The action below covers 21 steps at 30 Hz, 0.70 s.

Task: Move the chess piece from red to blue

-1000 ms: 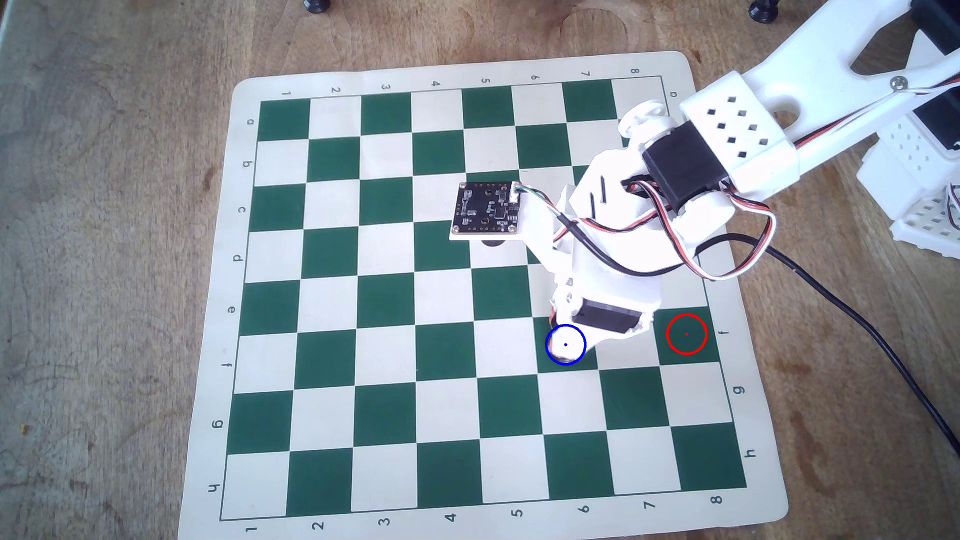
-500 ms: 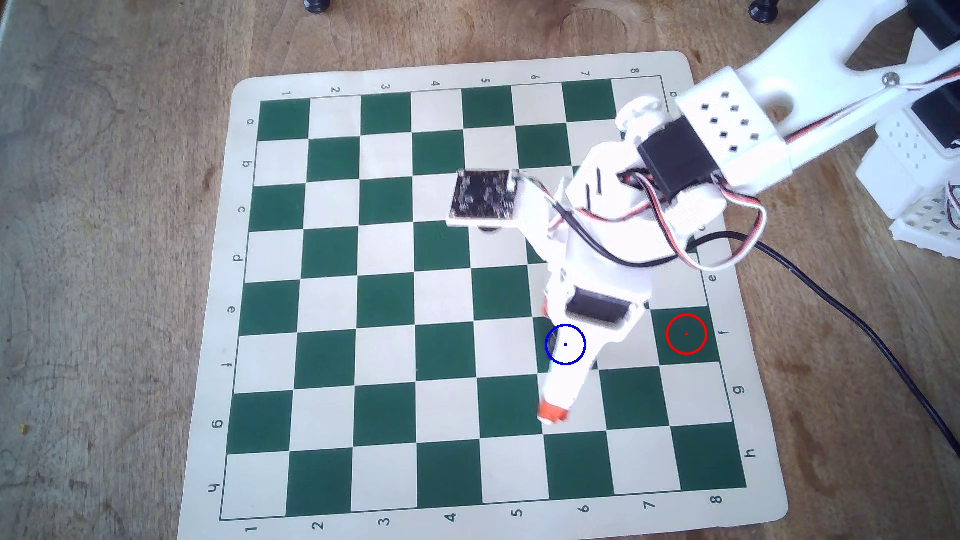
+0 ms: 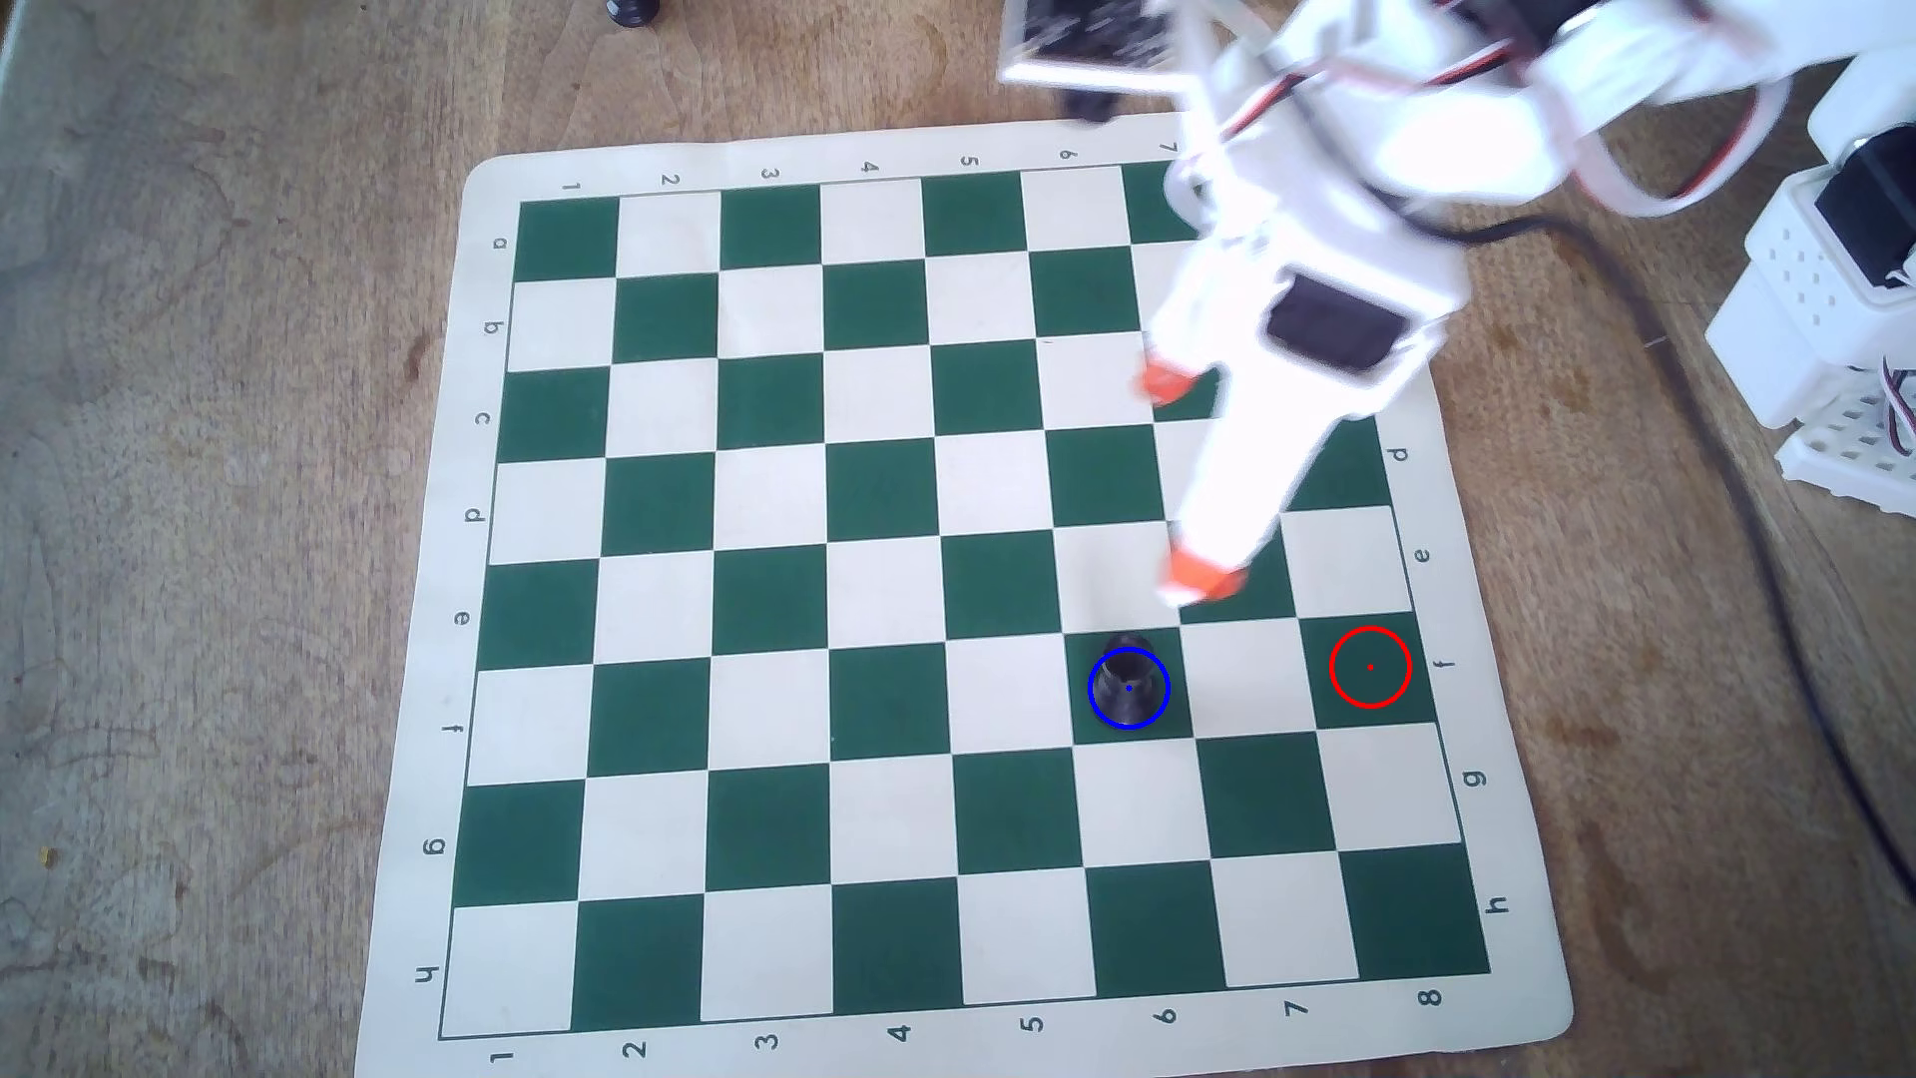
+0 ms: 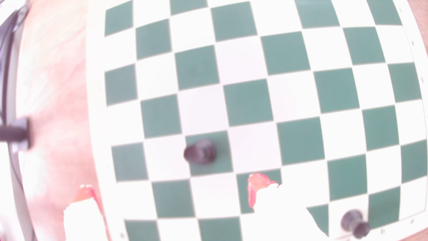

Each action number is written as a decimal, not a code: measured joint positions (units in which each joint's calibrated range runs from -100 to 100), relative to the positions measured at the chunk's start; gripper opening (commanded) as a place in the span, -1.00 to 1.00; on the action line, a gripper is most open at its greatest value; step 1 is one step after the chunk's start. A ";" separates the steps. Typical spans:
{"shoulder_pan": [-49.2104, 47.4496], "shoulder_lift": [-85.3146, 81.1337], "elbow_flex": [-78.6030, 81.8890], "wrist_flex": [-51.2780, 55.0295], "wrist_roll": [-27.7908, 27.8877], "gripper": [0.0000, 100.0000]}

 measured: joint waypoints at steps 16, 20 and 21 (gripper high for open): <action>-0.22 -36.87 20.15 12.03 3.91 -0.99; 2.29 -46.67 29.46 1.27 5.67 -0.99; 3.76 -51.45 35.07 -5.18 7.08 -0.99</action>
